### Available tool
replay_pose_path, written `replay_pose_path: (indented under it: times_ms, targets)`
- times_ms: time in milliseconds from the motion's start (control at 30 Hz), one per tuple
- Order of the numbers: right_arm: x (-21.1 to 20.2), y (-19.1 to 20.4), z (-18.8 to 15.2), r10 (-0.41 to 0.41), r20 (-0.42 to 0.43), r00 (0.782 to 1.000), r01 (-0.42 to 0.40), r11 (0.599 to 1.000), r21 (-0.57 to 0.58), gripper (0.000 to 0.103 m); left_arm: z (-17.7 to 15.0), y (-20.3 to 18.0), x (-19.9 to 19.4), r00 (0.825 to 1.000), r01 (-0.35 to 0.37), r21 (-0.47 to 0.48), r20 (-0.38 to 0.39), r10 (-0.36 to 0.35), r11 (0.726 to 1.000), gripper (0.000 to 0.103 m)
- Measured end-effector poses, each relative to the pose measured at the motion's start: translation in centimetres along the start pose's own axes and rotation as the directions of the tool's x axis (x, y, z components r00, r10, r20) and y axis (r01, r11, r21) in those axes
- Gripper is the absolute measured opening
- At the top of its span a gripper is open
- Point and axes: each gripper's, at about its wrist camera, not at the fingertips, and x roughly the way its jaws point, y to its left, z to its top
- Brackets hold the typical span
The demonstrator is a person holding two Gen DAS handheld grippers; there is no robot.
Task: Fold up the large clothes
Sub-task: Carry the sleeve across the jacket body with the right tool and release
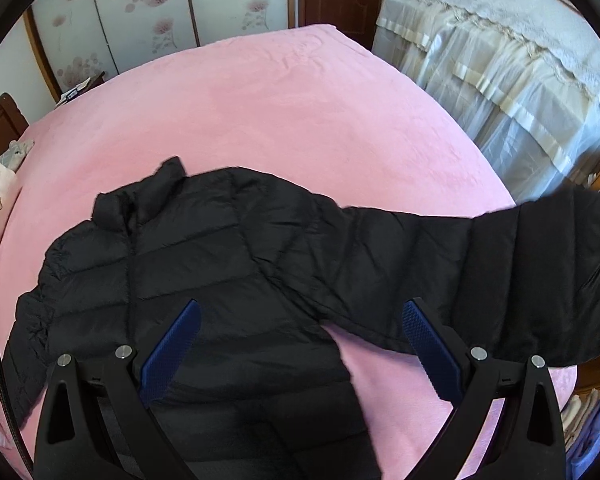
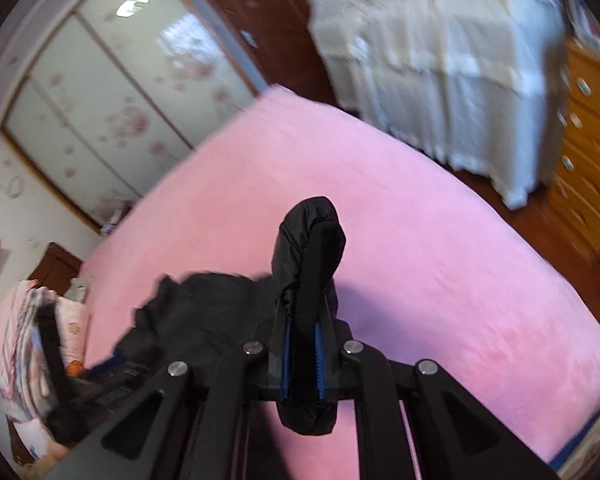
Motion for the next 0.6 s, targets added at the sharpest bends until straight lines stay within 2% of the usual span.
replay_pose_path:
  times_ms: [167,333,467,600]
  targets:
    - [1.8,8.6,0.5,0.156,0.031,0.987,-0.154,0.987,-0.051,0.009,0.4,6.3,-1.2,1.000,-0.014,-0.038,0.024,0.015,0.999,0.100]
    - [7.5,19.3,-1.1,0.280,-0.034,0.959,-0.281,0.942,-0.184,0.009,0.3,15.1,-1.8,0.997,-0.069,-0.133,0.033,0.074,0.989,0.100]
    - [12.8,25.3,-4.0,0.308,-0.123,0.943,-0.330,0.911,-0.248,0.009,-0.5,22.7,-1.2,0.990,-0.129,-0.233,0.017,0.137,0.964,0.100]
    - [19.8,29.3,-7.9,0.257,-0.227,0.939,-0.317,0.905,-0.285,0.009,-2.0,29.8,0.1,0.981,-0.189,-0.334,-0.022,0.193,0.923,0.100]
